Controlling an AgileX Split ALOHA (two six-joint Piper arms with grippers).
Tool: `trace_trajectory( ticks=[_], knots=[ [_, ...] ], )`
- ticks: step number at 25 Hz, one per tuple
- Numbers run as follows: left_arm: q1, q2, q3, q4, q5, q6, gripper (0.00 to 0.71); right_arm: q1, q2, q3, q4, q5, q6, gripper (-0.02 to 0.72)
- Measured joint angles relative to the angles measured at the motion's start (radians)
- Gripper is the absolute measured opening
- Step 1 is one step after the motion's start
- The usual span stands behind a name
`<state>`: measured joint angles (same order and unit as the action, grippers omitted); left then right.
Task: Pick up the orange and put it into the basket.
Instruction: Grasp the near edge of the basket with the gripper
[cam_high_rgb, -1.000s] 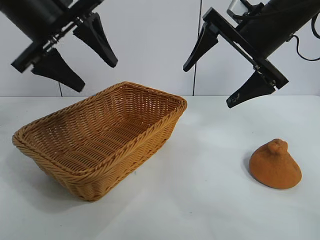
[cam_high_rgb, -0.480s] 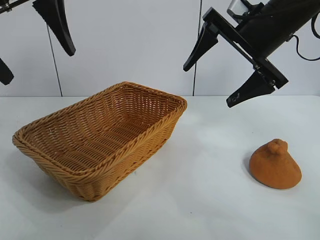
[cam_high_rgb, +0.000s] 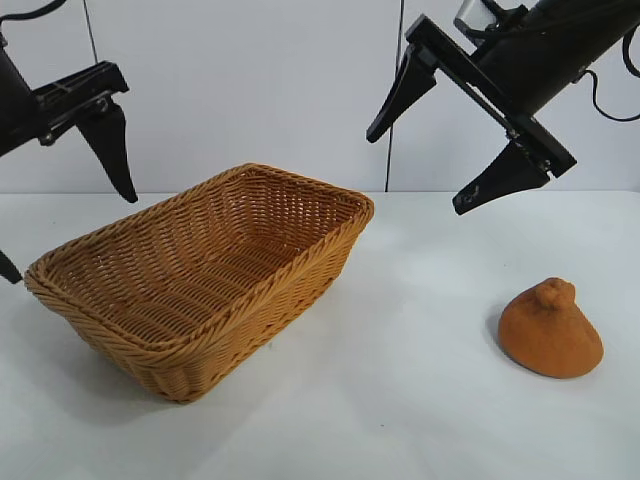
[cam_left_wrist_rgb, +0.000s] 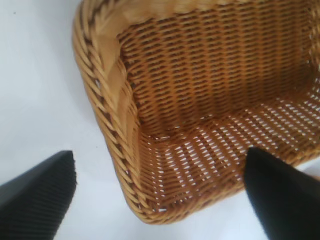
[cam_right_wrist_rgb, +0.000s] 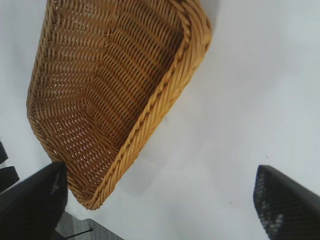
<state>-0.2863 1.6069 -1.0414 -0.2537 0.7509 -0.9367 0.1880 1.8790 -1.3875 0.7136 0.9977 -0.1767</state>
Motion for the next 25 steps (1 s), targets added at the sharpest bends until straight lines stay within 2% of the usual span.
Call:
trace_trajectory(
  ticks=[6,13,18,25],
  knots=[
    [0.0,0.0,0.075,0.04,-0.094,-0.065,0.648,0.0,0.0,0.0,0.0,0.0,0.0,0.694],
    [0.0,0.007,0.08,0.048,-0.165,-0.082,0.648,0.0,0.0,0.0,0.0,0.0,-0.001,0.694],
    [0.0,0.082,0.081,0.048,-0.178,-0.083,0.648,0.0,0.0,0.0,0.0,0.0,-0.001,0.694],
    [0.0,0.243,0.082,0.048,-0.321,-0.085,0.648,0.0,0.0,0.0,0.0,-0.002,-0.001,0.694]
  ],
)
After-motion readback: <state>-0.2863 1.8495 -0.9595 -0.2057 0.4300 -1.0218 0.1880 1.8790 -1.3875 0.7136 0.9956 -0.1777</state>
